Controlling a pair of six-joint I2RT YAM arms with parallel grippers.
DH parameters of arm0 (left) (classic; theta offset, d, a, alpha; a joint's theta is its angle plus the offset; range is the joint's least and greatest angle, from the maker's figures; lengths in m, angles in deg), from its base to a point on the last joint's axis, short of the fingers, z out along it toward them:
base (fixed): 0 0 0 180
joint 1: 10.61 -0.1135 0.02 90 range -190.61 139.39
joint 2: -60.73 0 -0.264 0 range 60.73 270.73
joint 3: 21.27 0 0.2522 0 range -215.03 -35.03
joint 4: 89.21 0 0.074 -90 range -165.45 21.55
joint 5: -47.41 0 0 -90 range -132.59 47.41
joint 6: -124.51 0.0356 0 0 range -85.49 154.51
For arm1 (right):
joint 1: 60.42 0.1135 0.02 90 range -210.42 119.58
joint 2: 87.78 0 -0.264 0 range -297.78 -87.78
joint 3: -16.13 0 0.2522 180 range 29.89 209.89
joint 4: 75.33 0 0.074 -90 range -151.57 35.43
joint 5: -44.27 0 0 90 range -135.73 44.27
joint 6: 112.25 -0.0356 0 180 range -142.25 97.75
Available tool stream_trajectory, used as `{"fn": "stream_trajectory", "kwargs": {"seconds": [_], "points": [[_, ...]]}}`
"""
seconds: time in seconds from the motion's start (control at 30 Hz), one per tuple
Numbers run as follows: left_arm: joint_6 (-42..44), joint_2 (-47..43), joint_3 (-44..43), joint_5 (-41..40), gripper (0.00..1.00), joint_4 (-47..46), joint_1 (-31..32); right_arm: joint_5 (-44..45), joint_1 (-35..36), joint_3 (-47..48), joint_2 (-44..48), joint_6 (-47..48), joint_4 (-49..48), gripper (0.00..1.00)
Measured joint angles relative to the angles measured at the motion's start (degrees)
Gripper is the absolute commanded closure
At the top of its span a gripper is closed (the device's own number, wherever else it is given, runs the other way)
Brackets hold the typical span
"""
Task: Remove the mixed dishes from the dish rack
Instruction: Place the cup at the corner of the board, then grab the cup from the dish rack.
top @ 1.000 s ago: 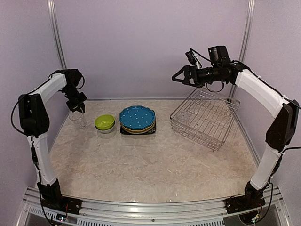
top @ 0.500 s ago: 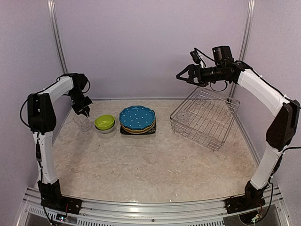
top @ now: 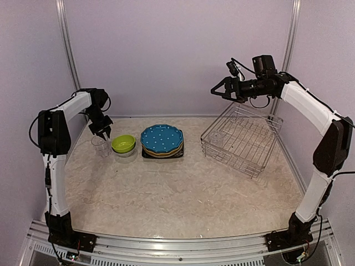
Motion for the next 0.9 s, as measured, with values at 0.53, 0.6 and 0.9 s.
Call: {"fn": "stream_trajectory", "kwargs": {"seconds": [0.53, 0.6, 0.9], "points": [[1.01, -2.93, -9.20, -3.58, 0.01, 1.86, 0.72, 0.20, -0.66, -0.52, -0.02, 2.05, 1.60, 0.01], [1.40, -4.61, -10.25, -4.22, 0.01, 1.86, 1.18, 0.79, -0.66, -1.18, -0.02, 2.40, 1.88, 0.01], [2.69, -12.20, -10.47, -6.73, 0.01, 0.87, 2.56, 9.60, 0.79, -1.77, -0.42, 6.40, 8.63, 0.01]]}}
